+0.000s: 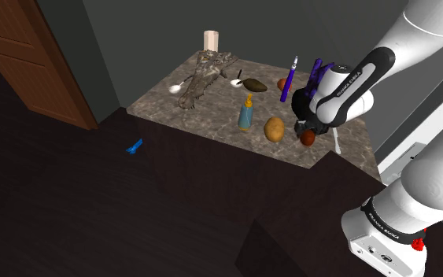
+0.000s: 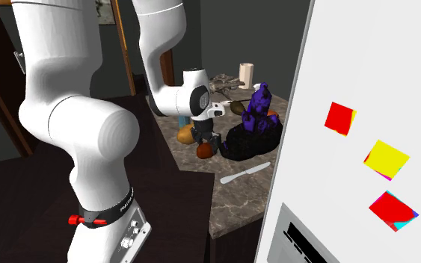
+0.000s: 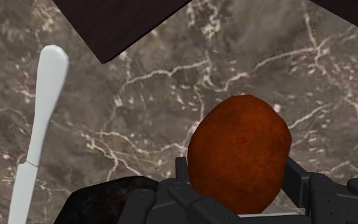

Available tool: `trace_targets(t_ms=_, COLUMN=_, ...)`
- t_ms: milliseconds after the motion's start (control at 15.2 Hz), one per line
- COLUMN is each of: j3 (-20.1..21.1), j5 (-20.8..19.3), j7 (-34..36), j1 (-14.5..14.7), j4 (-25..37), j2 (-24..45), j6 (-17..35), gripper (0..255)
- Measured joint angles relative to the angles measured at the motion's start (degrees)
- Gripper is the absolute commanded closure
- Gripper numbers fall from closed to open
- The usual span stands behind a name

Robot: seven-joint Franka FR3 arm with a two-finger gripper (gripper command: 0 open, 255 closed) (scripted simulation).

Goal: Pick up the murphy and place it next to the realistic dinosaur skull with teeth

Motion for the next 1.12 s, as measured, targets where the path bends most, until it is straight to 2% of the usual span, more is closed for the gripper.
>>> trace_targets(t_ms=1122, j3=0.75, j5=2.79, j7=-3.75, j1=-0.01, j4=-0.84, j2=-17.11, j6=-16.25, gripper=255)
